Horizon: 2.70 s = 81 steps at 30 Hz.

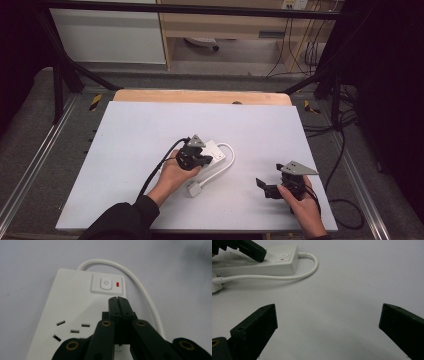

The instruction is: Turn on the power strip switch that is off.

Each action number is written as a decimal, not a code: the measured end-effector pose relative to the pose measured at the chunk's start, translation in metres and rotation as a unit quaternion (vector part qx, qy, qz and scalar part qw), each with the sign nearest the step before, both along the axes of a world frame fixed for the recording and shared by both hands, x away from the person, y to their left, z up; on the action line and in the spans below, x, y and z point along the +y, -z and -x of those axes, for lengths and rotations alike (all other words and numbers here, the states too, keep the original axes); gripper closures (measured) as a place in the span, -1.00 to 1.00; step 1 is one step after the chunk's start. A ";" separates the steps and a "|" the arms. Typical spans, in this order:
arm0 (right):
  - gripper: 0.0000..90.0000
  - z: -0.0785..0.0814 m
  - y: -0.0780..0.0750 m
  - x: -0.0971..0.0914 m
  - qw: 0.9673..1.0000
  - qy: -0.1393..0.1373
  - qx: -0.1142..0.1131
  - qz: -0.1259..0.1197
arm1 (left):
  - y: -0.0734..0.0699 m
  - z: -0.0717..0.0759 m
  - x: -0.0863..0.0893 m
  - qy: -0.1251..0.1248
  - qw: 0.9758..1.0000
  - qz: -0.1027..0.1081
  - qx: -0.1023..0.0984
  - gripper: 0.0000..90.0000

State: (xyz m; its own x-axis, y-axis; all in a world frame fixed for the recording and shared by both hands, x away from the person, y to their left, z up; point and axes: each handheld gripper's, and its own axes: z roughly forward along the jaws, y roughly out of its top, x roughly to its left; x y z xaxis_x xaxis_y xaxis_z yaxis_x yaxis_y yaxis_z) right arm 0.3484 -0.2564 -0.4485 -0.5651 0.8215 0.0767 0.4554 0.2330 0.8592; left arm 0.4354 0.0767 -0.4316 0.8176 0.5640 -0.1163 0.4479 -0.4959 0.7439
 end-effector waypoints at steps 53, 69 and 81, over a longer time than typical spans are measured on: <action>-0.95 0.000 0.000 0.000 1.000 -0.001 0.002 -0.001 | -0.014 0.002 0.001 -0.028 0.996 0.077 -0.028 -0.42; -0.95 0.000 0.000 0.000 1.000 -0.001 0.001 -0.001 | -0.037 0.007 0.026 -0.057 0.991 0.115 -0.046 -0.79; -0.95 -0.001 0.000 0.000 1.000 0.003 0.003 -0.003 | -0.047 0.020 0.072 -0.096 0.985 0.118 -0.078 -0.79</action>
State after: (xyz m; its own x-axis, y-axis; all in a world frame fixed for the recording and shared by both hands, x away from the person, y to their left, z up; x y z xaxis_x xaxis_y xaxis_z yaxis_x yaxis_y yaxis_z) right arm 0.3495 -0.2563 -0.4486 -0.5592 0.8247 0.0847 0.4627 0.2257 0.8573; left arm 0.4158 0.1487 -0.3844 0.7174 0.6814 -0.1450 0.3882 -0.2182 0.8954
